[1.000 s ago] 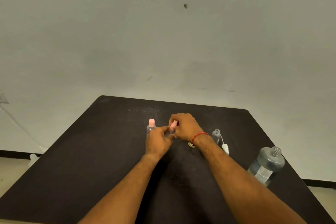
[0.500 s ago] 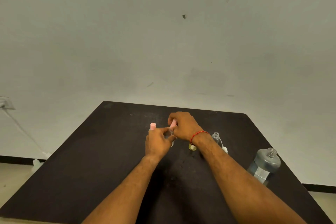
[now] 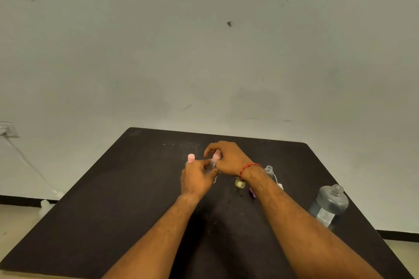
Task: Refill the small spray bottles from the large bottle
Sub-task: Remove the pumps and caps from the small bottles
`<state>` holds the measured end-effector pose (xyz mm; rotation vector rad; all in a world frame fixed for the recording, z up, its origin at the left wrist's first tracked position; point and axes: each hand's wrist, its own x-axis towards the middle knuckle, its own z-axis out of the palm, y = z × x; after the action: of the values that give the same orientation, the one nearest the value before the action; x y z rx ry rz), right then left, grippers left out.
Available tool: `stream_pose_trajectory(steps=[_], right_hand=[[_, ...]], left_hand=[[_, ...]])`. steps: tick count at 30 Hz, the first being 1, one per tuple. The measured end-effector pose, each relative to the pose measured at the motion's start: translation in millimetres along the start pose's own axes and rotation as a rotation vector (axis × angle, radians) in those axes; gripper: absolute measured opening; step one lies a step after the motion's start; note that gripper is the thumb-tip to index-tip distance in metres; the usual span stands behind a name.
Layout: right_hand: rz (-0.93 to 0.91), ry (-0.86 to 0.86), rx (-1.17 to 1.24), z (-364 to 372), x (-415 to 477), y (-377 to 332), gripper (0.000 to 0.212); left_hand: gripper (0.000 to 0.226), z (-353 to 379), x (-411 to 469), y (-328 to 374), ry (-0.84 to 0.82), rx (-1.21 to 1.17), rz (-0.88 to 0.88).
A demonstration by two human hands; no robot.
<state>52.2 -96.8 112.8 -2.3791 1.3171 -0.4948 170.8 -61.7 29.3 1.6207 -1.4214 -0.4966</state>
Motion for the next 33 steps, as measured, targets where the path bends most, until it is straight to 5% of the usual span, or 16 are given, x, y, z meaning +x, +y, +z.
stream_pose_trajectory(steps=[4,10,15,26,33], right_hand=[[0.117,0.092,-0.066,2,0,2,0.023],[0.021,0.083,-0.128,-12,-2,-1,0.019],[0.020,0.196,-0.091,-28,-5,5,0.027],[0.198,0.541,0.059,-9,-33,42,0.004],[0.359,0.615,0.170,52,-40,59,0.020]], left_hand=[[0.019,3,-1,1,0.002,0.019,0.006],[0.047,6,1,-6,0.006,0.058,0.000],[0.042,11,1,-12,0.023,0.060,-0.036],[0.032,28,16,-24,0.047,-0.019,-0.090],[0.030,39,21,-25,0.023,-0.071,-0.104]])
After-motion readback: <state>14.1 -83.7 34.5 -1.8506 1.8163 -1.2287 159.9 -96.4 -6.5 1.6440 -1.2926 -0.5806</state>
